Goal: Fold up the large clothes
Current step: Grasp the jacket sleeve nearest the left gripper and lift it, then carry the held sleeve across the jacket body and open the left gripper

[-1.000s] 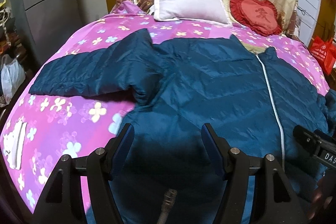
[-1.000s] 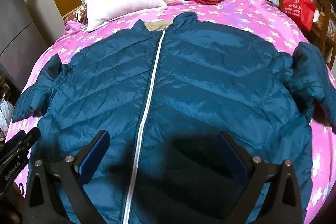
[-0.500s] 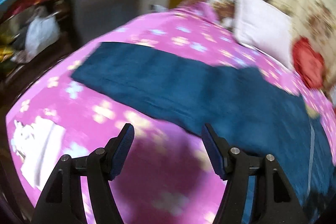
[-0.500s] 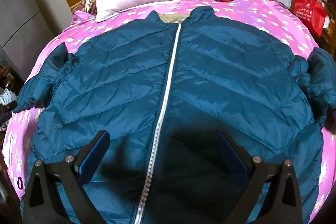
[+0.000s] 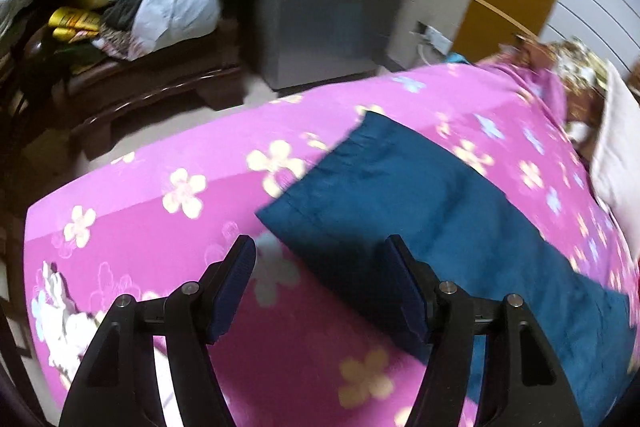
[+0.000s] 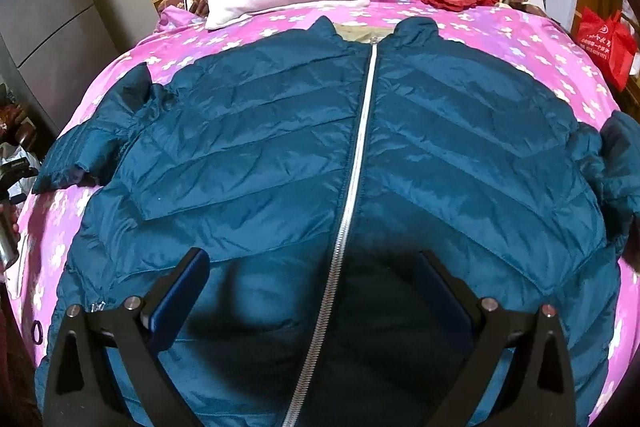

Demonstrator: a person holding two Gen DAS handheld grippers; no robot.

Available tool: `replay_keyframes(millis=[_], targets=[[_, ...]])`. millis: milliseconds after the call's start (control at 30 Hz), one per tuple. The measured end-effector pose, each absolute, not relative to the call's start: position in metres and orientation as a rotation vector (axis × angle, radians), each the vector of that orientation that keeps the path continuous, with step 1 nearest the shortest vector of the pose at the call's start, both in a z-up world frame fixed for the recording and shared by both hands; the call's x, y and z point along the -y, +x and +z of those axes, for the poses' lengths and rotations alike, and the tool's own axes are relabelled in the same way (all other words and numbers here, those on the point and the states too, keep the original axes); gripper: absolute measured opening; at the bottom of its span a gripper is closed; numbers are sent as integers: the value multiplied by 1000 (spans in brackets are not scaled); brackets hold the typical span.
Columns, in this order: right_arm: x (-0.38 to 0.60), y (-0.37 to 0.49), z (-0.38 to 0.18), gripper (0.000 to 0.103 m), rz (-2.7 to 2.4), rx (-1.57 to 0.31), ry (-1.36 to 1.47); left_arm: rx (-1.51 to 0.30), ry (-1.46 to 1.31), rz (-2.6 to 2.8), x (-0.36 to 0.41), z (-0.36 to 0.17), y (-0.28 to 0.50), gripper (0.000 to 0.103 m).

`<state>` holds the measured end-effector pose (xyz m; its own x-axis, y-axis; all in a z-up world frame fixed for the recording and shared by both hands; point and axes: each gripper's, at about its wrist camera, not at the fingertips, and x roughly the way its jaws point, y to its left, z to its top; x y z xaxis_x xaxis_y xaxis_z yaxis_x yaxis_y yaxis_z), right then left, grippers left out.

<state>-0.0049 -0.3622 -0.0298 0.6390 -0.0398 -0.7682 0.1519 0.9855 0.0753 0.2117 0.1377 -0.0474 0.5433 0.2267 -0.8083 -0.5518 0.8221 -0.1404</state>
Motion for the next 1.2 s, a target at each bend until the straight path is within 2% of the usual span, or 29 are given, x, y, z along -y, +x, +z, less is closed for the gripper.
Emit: replay_keyframes(millis=[233, 300, 367, 500, 667, 933, 1200], targets=[[356, -4, -33, 103, -100, -884, 116, -917, -388, 470, -132, -68, 230, 46], [355, -3, -34, 103, -104, -888, 116, -900, -379, 462, -131, -68, 232, 43], [356, -3, -36, 103, -105, -892, 120, -884, -386, 432, -132, -66, 231, 0], [358, -3, -39, 103, -112, -898, 119, -866, -468, 349, -129, -54, 219, 0], [364, -5, -36, 103, -130, -888, 122, -760, -388, 207, -86, -7, 185, 0], [380, -19, -24, 103, -157, -856, 146, -677, -274, -66, 19, 60, 128, 0], [405, -43, -12, 103, -188, -827, 164, -637, -117, -278, 133, 89, 78, 0]])
